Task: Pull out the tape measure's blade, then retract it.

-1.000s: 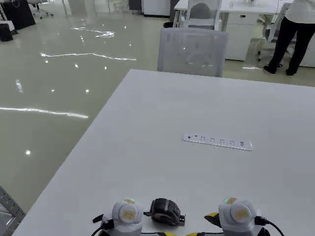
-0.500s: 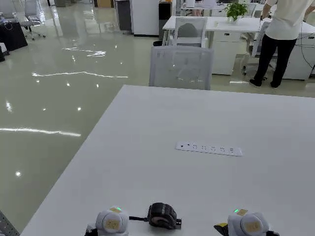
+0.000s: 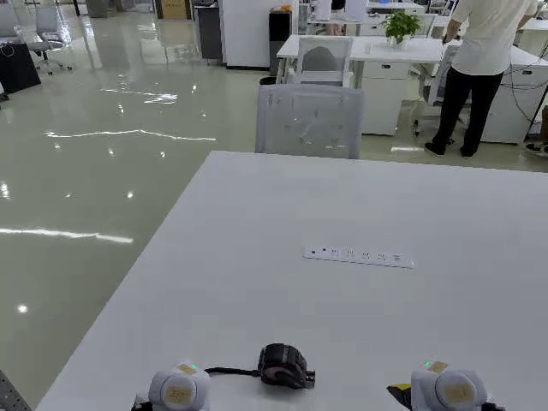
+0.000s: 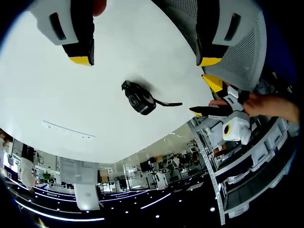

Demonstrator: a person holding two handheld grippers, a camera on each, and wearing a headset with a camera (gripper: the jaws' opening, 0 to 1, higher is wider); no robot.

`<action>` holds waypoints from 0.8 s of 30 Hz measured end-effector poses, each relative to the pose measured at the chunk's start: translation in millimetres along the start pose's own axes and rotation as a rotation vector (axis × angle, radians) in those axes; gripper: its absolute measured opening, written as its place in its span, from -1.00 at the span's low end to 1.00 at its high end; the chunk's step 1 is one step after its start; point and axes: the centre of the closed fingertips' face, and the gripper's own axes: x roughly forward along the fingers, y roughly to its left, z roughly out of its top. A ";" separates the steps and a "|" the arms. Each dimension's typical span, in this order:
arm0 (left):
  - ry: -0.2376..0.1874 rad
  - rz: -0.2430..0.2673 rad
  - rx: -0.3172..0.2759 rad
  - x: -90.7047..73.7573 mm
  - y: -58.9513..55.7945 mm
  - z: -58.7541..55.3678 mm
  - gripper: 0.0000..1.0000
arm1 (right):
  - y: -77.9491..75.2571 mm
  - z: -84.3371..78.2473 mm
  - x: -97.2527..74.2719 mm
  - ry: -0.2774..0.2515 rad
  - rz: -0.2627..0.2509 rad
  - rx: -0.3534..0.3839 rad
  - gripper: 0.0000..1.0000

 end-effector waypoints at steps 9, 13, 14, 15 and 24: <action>-0.002 -0.003 0.045 -23.9 10.7 -8.4 1.00 | 13.0 -6.6 -15.3 -0.009 -0.012 0.005 0.91; -0.023 0.013 0.043 -35.7 17.4 -5.3 1.00 | 14.9 -9.8 -26.2 -0.011 -0.023 0.011 0.99; -0.023 0.012 0.043 -37.9 18.2 -5.7 1.00 | 15.4 -9.1 -28.8 -0.016 -0.025 0.017 1.00; -0.024 0.015 0.042 -41.3 20.4 -6.1 1.00 | 15.9 -9.0 -32.5 -0.021 -0.026 0.029 1.00; -0.024 -0.017 0.049 -68.5 25.7 -14.4 1.00 | 20.8 -1.6 -51.3 -0.048 -0.045 0.054 1.00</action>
